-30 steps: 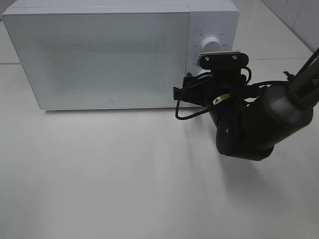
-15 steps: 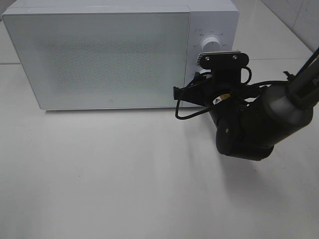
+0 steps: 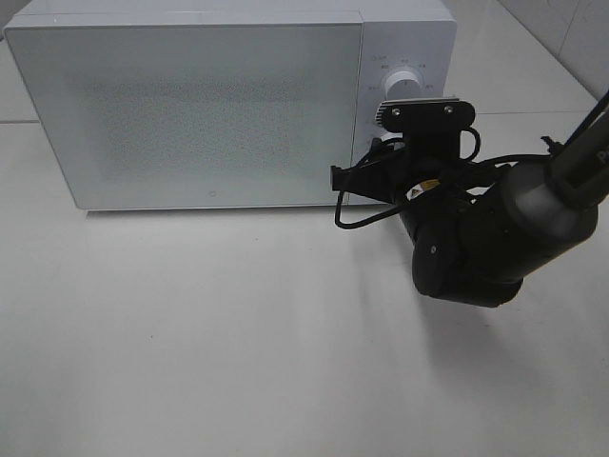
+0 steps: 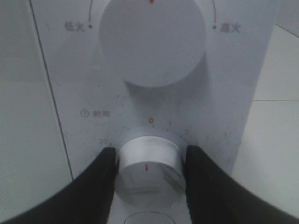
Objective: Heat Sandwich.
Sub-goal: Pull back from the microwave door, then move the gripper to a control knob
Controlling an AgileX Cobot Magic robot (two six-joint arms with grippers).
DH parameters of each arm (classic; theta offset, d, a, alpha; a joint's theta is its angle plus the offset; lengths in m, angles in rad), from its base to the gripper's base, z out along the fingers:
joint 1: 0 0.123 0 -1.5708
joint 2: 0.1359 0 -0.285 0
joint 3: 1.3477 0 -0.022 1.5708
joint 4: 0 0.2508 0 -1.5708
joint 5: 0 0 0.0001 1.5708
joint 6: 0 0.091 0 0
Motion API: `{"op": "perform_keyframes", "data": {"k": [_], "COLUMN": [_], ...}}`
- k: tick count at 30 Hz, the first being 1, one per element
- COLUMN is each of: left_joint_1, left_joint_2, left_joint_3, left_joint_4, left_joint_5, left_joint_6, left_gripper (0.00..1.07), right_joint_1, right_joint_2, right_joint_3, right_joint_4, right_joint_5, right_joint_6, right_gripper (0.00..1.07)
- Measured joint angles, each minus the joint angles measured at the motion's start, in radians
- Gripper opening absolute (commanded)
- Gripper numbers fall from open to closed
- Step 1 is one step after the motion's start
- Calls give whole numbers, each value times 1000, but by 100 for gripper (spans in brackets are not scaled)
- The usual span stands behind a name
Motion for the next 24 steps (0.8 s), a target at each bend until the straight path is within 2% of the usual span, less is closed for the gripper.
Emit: {"op": "perform_keyframes", "data": {"k": [10, 17, 18, 21, 22, 24], "left_joint_1": [0, 0, 0, 0, 0, 0], "left_joint_2": [0, 0, 0, 0, 0, 0], "left_joint_3": [0, 0, 0, 0, 0, 0], "left_joint_4": [0, 0, 0, 0, 0, 0], "left_joint_5": [0, 0, 0, 0, 0, 0], "left_joint_6": [0, 0, 0, 0, 0, 0], "left_gripper": [103, 103, 103, 103, 103, 103], "right_joint_1": [0, -1, -1, -2, -2, -2], "right_joint_2": [0, 0, 0, 2, 4, 5], "right_joint_3": [0, 0, 2, 3, 3, 3], "right_joint_4": [0, 1, 2, 1, 1, 1], "right_joint_5": [0, -4, -7, -11, -14, -19], "right_joint_6": [114, 478, 590, 703, 815, 876], "right_gripper": [15, 16, 17, 17, 17, 17]}}
